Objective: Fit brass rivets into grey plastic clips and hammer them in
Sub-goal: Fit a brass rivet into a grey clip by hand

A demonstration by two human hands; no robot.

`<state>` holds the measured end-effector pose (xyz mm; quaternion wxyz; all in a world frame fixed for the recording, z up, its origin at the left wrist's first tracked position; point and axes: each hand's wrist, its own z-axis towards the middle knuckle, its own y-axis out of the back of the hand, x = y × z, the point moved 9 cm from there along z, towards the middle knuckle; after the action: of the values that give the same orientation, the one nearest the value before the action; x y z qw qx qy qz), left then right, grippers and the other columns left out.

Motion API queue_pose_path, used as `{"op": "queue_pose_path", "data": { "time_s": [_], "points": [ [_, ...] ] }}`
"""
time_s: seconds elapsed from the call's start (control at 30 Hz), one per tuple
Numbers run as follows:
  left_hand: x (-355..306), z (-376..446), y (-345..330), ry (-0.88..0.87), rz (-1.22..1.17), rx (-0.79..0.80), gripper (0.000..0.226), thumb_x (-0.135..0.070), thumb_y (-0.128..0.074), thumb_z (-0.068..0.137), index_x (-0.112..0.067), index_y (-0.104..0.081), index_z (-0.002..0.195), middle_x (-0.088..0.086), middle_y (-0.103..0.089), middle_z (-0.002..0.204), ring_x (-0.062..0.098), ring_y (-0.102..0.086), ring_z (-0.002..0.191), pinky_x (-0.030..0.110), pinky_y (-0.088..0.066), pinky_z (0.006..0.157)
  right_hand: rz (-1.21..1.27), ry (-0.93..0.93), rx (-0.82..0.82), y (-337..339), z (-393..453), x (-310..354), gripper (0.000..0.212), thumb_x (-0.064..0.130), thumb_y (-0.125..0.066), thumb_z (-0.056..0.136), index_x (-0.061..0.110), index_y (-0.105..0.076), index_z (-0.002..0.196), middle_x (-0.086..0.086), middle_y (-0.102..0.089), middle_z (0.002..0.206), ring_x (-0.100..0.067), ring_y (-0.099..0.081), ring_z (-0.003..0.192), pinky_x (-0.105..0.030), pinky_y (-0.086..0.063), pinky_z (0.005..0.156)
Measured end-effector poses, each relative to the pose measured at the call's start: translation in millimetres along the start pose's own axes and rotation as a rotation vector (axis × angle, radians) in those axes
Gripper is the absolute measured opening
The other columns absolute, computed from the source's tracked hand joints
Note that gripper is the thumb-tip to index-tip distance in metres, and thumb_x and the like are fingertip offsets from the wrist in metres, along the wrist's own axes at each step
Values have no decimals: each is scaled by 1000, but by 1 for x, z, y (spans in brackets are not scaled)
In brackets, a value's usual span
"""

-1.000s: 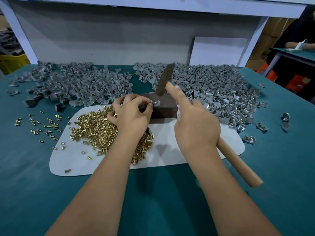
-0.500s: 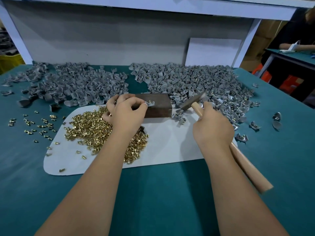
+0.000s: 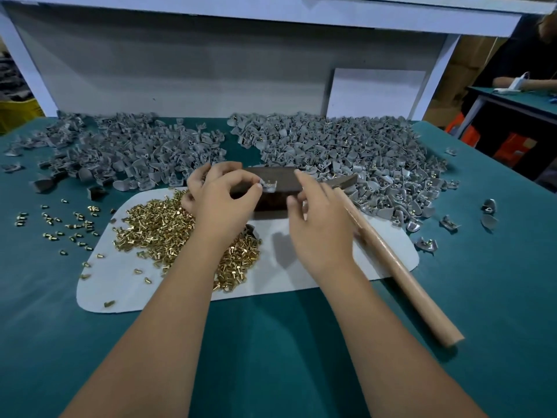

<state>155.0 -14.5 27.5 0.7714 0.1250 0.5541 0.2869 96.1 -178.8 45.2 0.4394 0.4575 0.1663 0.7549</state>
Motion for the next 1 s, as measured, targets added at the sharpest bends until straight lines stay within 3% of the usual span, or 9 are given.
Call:
{"op": "queue_pose_path", "data": {
  "time_s": [0.07,0.2,0.37,0.43,0.5,0.57,0.6,0.83,1.0],
  "points": [
    [-6,-2,-1,-83,10,48,15,-40,-68,83,-49,-64,72,-31,-47,122,6,-17,132,41,-12,104,97,-32,57,-14,-3,2,43,27,-50,97,26,-44,139,2,-60,109,-17,-53,99,-34,-47,81],
    [-15,-5,-5,-165,18,154,16,-41,-68,84,-53,-64,75,-30,-48,128,6,-16,133,41,-10,105,249,-100,79,-18,0,-1,24,16,-56,94,18,-64,116,1,-66,106,-15,-58,97,-35,-49,86],
    [-8,-3,2,-82,-94,86,19,-35,-66,87,-51,-65,76,-38,-53,112,3,-23,128,45,-15,110,151,-282,109,-6,27,-26,18,14,-59,87,20,-72,97,3,-72,92,-13,-63,76,-33,-55,71],
    [-2,1,8,-23,-180,23,20,-30,-64,89,-46,-68,77,-40,-56,105,5,-28,127,49,-19,114,157,-313,10,14,63,-35,27,12,-58,89,18,-68,113,2,-71,105,-10,-63,71,-32,-56,64],
    [3,3,13,21,-266,-23,21,-25,-62,91,-40,-71,79,-37,-61,100,9,-34,127,51,-25,113,216,-365,-107,29,94,-46,50,10,-55,92,19,-44,141,-2,-58,129,-15,-64,93,-34,-57,76],
    [7,5,16,71,-361,-37,21,-22,-61,92,-35,-74,81,-34,-63,96,16,-41,126,54,-32,109,134,-407,-146,27,104,-53,63,12,-54,93,22,-26,149,-5,-41,144,-22,-50,123,-40,-47,98],
    [9,7,17,87,-394,-42,21,-21,-61,92,-33,-75,82,-32,-64,96,19,-45,125,55,-36,107,79,-409,-139,19,101,-54,65,14,-54,93,24,-24,150,-5,-36,147,-22,-43,128,-39,-43,101],
    [17,8,19,140,-502,-70,17,-20,-61,91,-31,-74,86,-13,-68,102,11,-59,104,46,-53,93,-51,-64,-164,-22,42,0,46,17,-58,87,22,-50,133,-1,-46,125,-16,-38,118,-32,-37,100],
    [17,11,36,42,-378,-159,9,-18,-69,87,-27,-67,86,-11,-69,91,7,-63,92,28,-55,84,24,291,-89,-31,18,58,32,13,-48,85,10,-63,112,-5,-59,104,-22,-55,96,-32,-48,79]
  ]
}}
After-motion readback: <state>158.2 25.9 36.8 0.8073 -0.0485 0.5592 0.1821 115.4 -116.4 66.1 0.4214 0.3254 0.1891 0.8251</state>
